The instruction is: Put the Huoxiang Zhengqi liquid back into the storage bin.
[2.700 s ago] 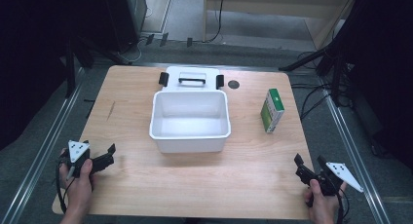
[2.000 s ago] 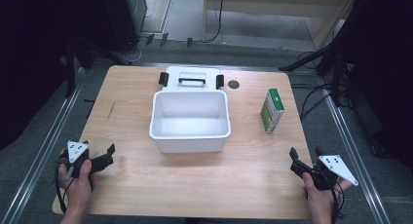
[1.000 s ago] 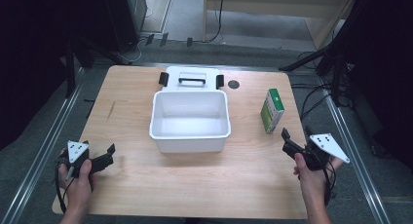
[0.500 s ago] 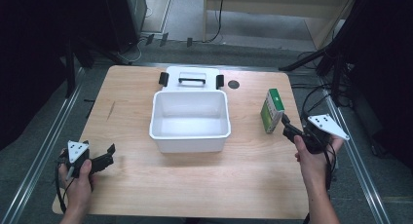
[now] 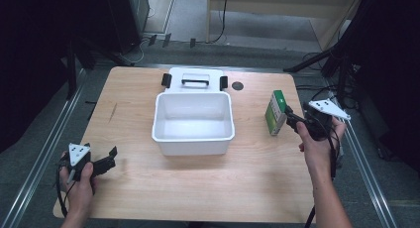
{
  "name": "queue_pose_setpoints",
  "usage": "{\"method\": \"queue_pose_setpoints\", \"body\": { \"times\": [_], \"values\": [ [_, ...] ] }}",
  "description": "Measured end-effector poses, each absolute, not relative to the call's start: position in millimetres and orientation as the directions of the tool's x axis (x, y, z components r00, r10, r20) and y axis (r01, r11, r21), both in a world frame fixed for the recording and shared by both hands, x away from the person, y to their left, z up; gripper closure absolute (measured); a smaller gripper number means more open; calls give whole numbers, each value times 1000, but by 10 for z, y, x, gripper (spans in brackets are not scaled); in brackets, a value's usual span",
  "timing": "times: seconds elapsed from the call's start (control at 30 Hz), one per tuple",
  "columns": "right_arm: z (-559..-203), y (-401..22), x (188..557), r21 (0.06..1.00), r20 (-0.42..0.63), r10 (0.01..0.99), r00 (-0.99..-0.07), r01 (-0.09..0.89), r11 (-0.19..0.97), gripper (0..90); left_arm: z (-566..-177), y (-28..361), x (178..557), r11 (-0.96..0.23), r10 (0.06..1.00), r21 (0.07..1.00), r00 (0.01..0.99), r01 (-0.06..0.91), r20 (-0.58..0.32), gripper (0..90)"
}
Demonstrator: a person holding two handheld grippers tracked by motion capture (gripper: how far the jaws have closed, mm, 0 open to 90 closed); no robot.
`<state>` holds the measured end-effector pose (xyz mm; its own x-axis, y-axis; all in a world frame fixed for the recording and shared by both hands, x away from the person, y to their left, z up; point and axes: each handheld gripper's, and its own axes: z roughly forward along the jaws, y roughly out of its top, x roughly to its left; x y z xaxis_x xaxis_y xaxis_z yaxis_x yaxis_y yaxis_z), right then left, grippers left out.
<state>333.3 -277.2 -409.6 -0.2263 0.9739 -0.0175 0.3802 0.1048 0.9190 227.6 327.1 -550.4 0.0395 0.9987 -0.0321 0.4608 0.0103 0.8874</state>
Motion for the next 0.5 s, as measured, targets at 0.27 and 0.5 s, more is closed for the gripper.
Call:
{"method": "queue_pose_setpoints", "body": {
  "times": [0.27, 0.5],
  "values": [
    [-4058, -2757, 3487, 895, -29, 976, -215, 429, 121, 398, -5503, 3292, 2265, 29, 998, 897, 38, 442, -52, 70],
    [-3922, -2770, 3697, 831, -15, 970, -243, 537, 148, 440, -5503, 3284, 2267, 19, 998, 896, 43, 444, -42, 70]
  ]
}}
